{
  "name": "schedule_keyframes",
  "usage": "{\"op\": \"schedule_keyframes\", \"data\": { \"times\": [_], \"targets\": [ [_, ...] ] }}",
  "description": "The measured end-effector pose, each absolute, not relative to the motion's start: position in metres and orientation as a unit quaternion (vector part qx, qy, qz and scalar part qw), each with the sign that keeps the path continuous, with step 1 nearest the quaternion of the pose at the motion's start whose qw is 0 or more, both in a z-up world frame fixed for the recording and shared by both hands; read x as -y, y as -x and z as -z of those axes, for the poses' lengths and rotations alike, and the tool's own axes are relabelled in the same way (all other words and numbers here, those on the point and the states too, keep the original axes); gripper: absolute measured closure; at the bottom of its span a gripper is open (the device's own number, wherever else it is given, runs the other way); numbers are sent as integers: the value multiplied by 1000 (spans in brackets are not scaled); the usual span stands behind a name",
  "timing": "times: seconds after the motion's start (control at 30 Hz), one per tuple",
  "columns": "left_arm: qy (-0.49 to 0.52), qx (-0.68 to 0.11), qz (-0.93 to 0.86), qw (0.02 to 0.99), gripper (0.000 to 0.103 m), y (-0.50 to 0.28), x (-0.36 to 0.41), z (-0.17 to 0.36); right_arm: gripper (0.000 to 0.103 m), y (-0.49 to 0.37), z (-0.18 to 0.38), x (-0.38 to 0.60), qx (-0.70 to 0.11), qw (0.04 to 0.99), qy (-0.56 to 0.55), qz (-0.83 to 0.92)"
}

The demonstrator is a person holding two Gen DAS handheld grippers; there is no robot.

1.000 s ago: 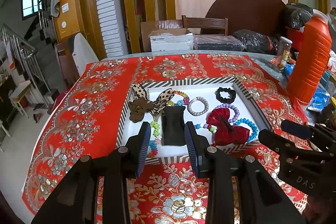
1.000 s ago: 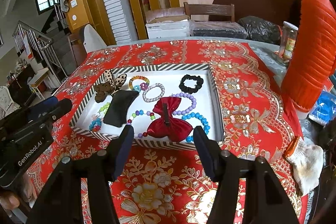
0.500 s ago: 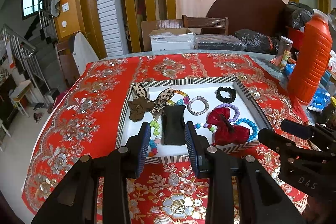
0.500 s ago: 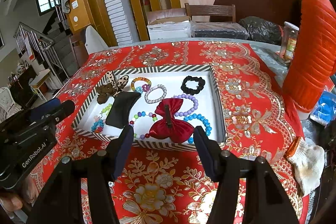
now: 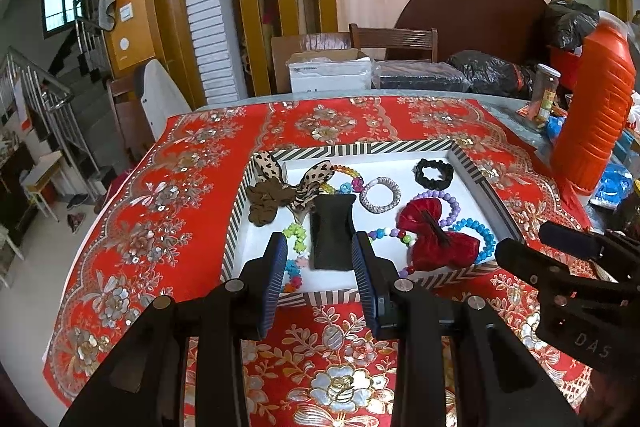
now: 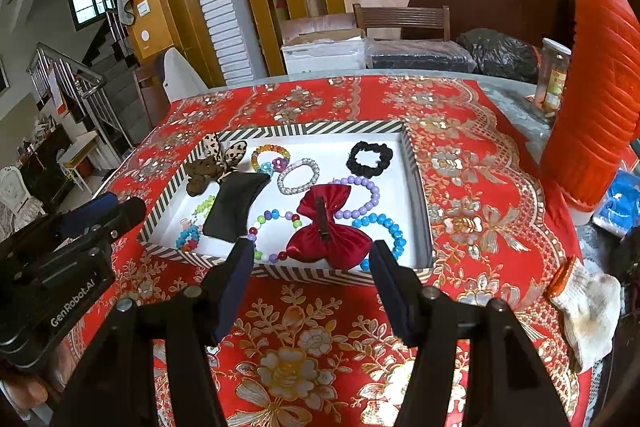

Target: Organize jewelry

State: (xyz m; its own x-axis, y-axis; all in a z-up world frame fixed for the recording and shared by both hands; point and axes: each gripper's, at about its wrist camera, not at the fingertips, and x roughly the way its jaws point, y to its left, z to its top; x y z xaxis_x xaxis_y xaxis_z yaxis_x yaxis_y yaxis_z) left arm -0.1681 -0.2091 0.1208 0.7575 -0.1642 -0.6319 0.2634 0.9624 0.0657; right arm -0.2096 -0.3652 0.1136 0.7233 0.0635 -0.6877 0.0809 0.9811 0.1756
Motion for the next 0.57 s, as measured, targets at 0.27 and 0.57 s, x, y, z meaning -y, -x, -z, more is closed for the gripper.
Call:
{"op": "schedule_keyframes", "data": {
  "times": [0.27,0.57],
  "targets": [
    [-74,-331,117,933,82,169,210,-120,39,210,-113,366,-373,923,-99,4],
    [-68,-332,125,933,82,166,208,-114,39,209,-103,369,-380,919,-104,2]
  ]
}}
